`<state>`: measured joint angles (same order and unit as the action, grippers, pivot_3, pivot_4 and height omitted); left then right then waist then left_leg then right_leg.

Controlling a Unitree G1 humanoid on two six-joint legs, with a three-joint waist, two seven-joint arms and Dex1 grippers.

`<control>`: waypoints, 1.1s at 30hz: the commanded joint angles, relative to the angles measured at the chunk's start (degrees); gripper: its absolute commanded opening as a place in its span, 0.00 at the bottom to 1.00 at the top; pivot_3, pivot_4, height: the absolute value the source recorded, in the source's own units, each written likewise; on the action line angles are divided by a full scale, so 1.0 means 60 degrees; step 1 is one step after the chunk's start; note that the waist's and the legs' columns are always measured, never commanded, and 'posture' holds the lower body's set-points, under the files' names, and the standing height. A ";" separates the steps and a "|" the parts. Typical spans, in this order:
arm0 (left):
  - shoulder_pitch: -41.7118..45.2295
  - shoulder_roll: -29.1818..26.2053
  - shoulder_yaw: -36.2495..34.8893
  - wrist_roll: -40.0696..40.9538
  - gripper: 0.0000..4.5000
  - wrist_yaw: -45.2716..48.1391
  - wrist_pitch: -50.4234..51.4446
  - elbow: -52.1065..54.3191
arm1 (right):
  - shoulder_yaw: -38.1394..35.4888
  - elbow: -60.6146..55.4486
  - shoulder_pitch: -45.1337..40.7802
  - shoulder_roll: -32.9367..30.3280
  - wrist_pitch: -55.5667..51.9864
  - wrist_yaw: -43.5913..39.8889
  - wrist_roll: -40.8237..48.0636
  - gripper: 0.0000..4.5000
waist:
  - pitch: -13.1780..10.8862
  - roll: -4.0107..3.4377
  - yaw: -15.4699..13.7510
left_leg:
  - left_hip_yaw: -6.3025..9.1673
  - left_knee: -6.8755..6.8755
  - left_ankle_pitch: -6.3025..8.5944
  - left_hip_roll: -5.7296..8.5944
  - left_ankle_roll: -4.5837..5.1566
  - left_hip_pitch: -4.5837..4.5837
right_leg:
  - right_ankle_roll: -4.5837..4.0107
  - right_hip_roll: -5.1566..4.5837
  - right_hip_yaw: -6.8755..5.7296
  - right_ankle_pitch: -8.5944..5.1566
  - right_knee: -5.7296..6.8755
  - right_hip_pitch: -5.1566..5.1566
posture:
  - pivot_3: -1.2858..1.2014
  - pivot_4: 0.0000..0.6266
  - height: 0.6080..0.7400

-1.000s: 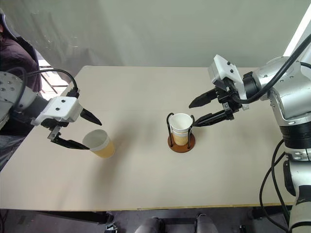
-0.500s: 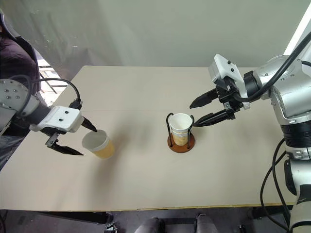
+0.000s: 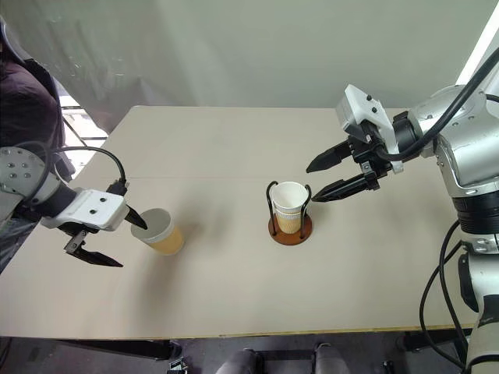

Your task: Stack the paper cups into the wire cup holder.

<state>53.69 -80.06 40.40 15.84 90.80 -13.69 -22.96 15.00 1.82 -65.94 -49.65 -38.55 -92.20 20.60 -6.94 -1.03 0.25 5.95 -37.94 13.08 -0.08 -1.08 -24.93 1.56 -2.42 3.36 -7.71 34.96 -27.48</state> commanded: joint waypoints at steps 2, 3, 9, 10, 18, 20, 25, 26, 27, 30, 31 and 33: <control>0.0029 0.0301 -0.0450 -0.0376 1.00 0.0283 -0.0339 -0.0339 | -0.0103 -0.0227 -0.0188 0.0000 0.0102 -0.0045 0.0047 0.64 | 0.0000 0.0000 0.0000 | 0.0002 0.0001 0.0000 0.0000 0.0000 0.0000 | -0.0001 0.0000 -0.0002 0.0000 0.0001 -0.0001 | 0.52 0.24 1.00; 0.0041 0.0390 -0.0469 -0.0456 1.00 0.0283 -0.0389 -0.0414 | -0.0112 -0.0235 -0.0172 0.0008 0.0104 -0.0043 0.0037 0.64 | 0.0000 0.0000 0.0000 | 0.0002 0.0001 0.0000 0.0000 0.0000 0.0000 | -0.0001 0.0000 -0.0002 -0.0001 0.0003 -0.0001 | 0.52 0.24 1.00; 0.0259 0.1198 -0.0454 -0.1232 1.00 0.0283 -0.1016 -0.1106 | -0.0157 -0.0299 -0.0149 0.0033 0.0065 0.0022 0.0039 0.64 | 0.0002 0.0004 0.0002 | 0.0000 -0.0002 0.0000 0.0001 0.0000 0.0001 | -0.0012 0.0000 -0.0002 0.0006 0.0001 -0.0003 | 0.52 0.24 1.00; 0.0307 0.1296 -0.0464 -0.1331 1.00 0.0283 -0.1053 -0.1216 | -0.0163 -0.0308 -0.0145 0.0033 0.0056 0.0029 0.0042 0.64 | 0.0002 0.0004 0.0001 | 0.0001 -0.0002 0.0000 -0.0001 0.0000 0.0000 | -0.0013 -0.0001 -0.0003 0.0007 0.0000 -0.0003 | 0.52 0.24 1.00; 0.0569 0.1789 -0.0551 -0.1588 0.70 0.0283 -0.1222 -0.1778 | -0.0168 -0.0355 -0.0044 -0.0049 0.0149 0.0069 -0.0058 0.65 | 0.0003 0.0006 0.0002 | 0.0001 -0.0001 0.0000 -0.0001 0.0001 -0.0001 | -0.0014 0.0000 -0.0007 0.0008 -0.0001 -0.0003 | 0.52 0.24 1.00; 0.0747 0.1866 -0.0513 -0.1582 0.54 0.0283 -0.1248 -0.1944 | -0.0170 -0.0337 -0.0023 -0.0069 0.0183 0.0067 -0.0084 0.65 | 0.0004 0.0008 0.0002 | 0.0001 -0.0004 0.0000 0.0000 0.0001 -0.0001 | -0.0014 -0.0001 -0.0007 0.0008 0.0000 -0.0003 | 0.52 0.24 1.00; 0.1235 0.2134 -0.0423 -0.1789 0.13 0.0283 -0.1568 -0.2567 | -0.0209 -0.0328 0.0094 -0.0112 0.0326 0.0029 -0.0096 0.65 | 0.0005 0.0009 0.0003 | 0.0001 -0.0006 0.0000 0.0000 0.0001 -0.0001 | -0.0018 -0.0001 -0.0006 0.0011 0.0000 -0.0003 | 0.52 0.24 1.00; 0.1402 0.2253 -0.0424 -0.1871 0.05 0.0283 -0.1655 -0.2784 | -0.0266 -0.0325 0.0174 -0.0148 0.0357 -0.0007 0.0025 0.65 | 0.0007 0.0012 -0.0004 | 0.0002 -0.0005 -0.0001 -0.0001 0.0002 -0.0001 | -0.0018 -0.0001 -0.0008 0.0011 0.0000 -0.0002 | 0.52 0.24 1.00; 0.1539 0.2359 -0.0438 -0.1954 0.01 0.0283 -0.1777 -0.2985 | -0.0314 -0.0304 0.0255 -0.0183 0.0415 -0.0032 0.0094 0.65 | 0.0008 0.0015 -0.0006 | 0.0005 -0.0006 -0.0001 -0.0001 0.0002 -0.0001 | -0.0018 -0.0001 -0.0011 0.0010 0.0000 0.0000 | 0.52 0.24 1.00; 0.1865 0.2532 -0.0322 -0.2039 0.01 0.0283 -0.1963 -0.3430 | -0.0320 -0.0197 0.0446 -0.0400 0.0693 -0.0050 0.0216 0.65 | 0.0008 0.0017 -0.0009 | 0.0005 -0.0014 -0.0001 0.0001 0.0003 -0.0005 | -0.0018 -0.0003 -0.0011 0.0011 -0.0003 0.0002 | 0.52 0.24 1.00; 0.1991 0.2596 -0.0269 -0.2059 0.01 0.0283 -0.2037 -0.3574 | -0.0326 -0.0127 0.0467 -0.0447 0.0733 -0.0050 0.0214 0.65 | 0.0008 0.0017 -0.0007 | 0.0002 -0.0014 -0.0001 0.0003 0.0003 -0.0006 | -0.0018 -0.0004 -0.0008 0.0011 -0.0004 0.0001 | 0.52 0.24 1.00; 0.2254 0.2771 -0.0196 -0.2093 0.01 0.0283 -0.2141 -0.3844 | -0.0398 0.0091 0.0498 -0.0494 0.0865 -0.0050 0.0219 0.65 | 0.0008 0.0017 -0.0006 | 0.0000 -0.0012 -0.0001 0.0003 0.0003 -0.0006 | -0.0017 -0.0005 -0.0006 0.0011 -0.0008 0.0002 | 0.52 0.24 1.00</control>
<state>65.18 -63.38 39.43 3.27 90.81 -25.37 -44.97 14.81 2.33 -62.33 -51.89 -34.41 -92.24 21.13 -6.89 -0.93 0.22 5.95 -38.01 13.08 -0.07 -1.06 -24.96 1.46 -2.45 3.31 -7.64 34.91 -27.47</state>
